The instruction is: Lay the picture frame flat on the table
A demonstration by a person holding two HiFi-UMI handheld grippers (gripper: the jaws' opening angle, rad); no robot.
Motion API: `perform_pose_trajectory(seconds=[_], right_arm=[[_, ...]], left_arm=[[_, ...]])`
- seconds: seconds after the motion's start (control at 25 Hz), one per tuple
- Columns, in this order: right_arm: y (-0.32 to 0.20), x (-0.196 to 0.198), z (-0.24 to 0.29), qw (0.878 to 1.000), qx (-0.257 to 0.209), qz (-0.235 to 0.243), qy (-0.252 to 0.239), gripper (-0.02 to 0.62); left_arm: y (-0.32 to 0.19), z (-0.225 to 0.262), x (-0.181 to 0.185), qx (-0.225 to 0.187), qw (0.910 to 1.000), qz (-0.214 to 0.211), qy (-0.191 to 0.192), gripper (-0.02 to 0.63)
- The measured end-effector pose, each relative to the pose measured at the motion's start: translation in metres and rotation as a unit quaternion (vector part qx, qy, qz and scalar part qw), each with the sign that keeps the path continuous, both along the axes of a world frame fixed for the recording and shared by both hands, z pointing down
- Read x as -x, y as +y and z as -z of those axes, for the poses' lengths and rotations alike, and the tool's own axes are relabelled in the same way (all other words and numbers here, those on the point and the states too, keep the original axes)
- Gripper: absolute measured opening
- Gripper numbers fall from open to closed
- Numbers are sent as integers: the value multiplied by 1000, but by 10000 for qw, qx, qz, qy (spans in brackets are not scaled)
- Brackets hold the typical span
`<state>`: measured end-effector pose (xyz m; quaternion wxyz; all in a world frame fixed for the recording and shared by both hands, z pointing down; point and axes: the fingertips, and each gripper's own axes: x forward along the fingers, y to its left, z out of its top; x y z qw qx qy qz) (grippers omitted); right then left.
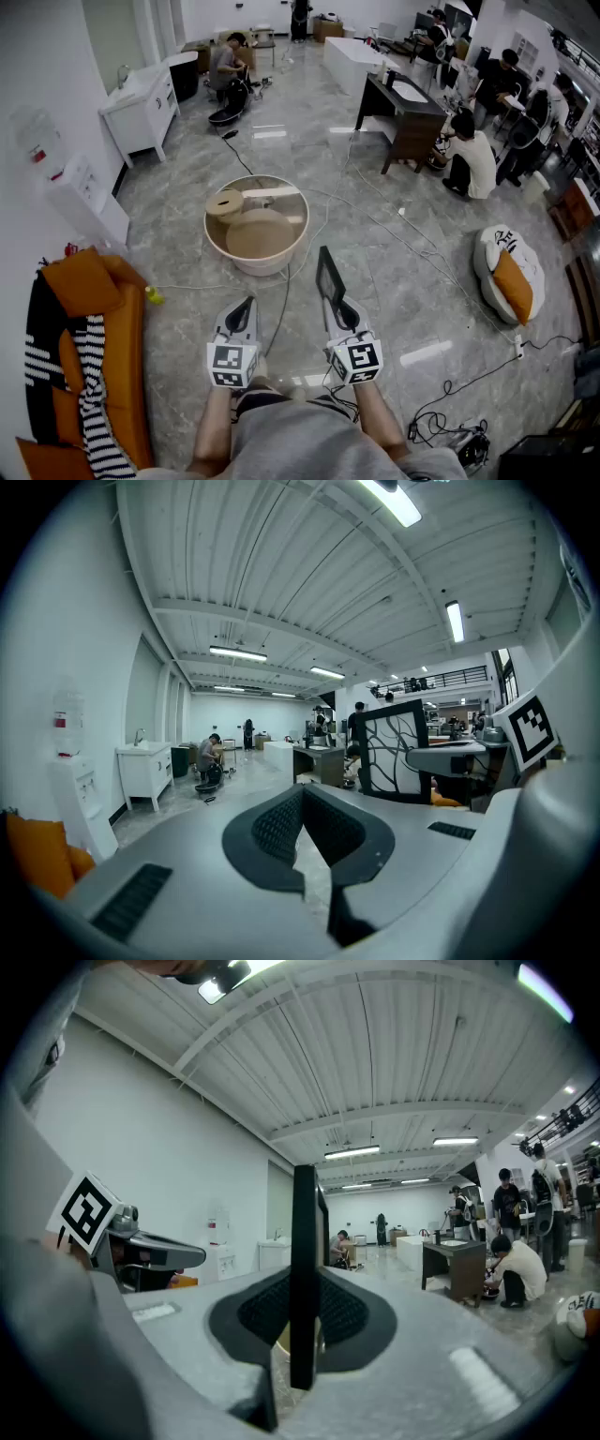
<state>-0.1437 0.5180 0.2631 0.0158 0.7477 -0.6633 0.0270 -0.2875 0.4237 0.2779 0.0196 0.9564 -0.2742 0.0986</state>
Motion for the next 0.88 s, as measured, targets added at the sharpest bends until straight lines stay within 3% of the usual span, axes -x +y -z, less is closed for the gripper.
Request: perform_pose_trajectory(seconds=[0.48, 0.88], right_arm=[[23, -10, -6, 10000, 29, -38, 16, 52], [10, -51, -22, 9996, 132, -222, -121, 52]], left_arm=[[23, -5, -22, -9, 9998, -194, -11, 15], [7, -15, -68, 24, 9991, -402, -92, 15]])
